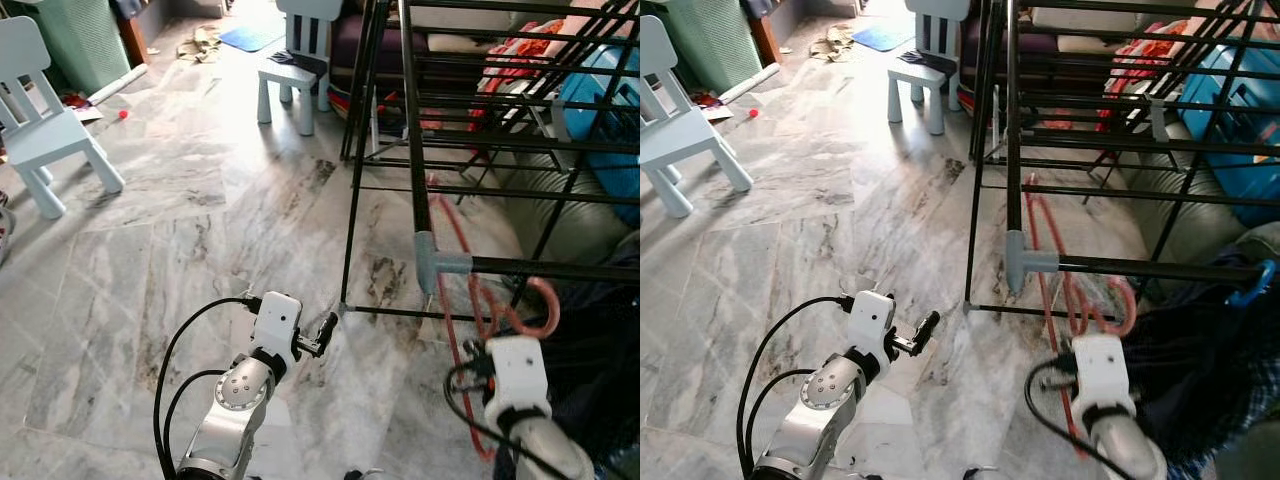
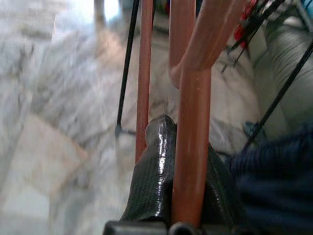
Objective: Hang hanger
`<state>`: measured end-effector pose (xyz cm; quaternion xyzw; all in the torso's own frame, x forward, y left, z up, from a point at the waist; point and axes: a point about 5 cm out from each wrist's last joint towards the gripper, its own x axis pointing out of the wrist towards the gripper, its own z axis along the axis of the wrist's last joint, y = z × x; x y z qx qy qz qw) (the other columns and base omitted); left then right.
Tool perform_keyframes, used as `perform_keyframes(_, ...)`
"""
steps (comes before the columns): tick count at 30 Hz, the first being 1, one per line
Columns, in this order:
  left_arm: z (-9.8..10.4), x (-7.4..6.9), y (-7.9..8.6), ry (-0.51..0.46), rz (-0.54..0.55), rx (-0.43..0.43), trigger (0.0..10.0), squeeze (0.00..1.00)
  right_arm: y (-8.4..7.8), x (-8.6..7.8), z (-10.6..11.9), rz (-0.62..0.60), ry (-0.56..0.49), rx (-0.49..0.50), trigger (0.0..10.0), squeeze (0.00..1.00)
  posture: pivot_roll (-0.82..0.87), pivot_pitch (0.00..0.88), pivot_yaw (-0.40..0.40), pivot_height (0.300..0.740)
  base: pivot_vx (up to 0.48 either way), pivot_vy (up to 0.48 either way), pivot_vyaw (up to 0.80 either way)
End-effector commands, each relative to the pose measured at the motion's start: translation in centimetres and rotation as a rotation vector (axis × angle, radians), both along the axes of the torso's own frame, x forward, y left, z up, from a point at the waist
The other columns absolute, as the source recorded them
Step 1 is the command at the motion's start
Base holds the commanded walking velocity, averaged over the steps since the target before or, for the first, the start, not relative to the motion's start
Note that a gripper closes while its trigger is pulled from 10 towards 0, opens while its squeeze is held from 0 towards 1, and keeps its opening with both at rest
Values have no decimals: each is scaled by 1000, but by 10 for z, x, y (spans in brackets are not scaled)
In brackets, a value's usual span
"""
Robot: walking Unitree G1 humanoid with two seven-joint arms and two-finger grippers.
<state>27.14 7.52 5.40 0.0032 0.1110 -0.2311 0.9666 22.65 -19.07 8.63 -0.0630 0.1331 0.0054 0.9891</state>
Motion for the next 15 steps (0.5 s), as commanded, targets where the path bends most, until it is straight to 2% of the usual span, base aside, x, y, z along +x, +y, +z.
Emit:
perform_keyframes(1, 0, 0, 0, 6, -6, 11, 10000, 0, -5, 7, 1, -36, 10, 18, 10000, 0, -59, 159, -20, 740, 0, 0, 0)
perform_keyframes(2, 0, 0, 0, 6, -6, 11, 10000, 0, -5, 7, 1, -36, 10, 18, 10000, 0, -59, 159, -20, 740, 0, 0, 0)
perform_keyframes(3, 1, 1, 0, 7, -4, 13, 10000, 0, -2, 23, 9, -29, -7, 13, 10000, 0, -55, 158, -24, 740, 0, 0, 0)
perform_keyframes(7, 0, 1, -1, 10, 2, 16, 10000, 0, 10, 43, 10, 20, 39, 15, 10000, 0, -43, 155, -36, 740, 0, 0, 0)
perform_keyframes(11, 0, 1, -1, 12, 5, 18, 10000, 0, 18, 51, 3, 32, 119, 43, 10000, 0, -31, 151, -50, 740, 0, 0, 0)
perform_keyframes(15, 0, 0, 0, 18, 15, 24, 10000, 0, 29, 58, -5, 63, 208, 13, 10000, 0, -19, 148, -64, 740, 0, 0, 0)
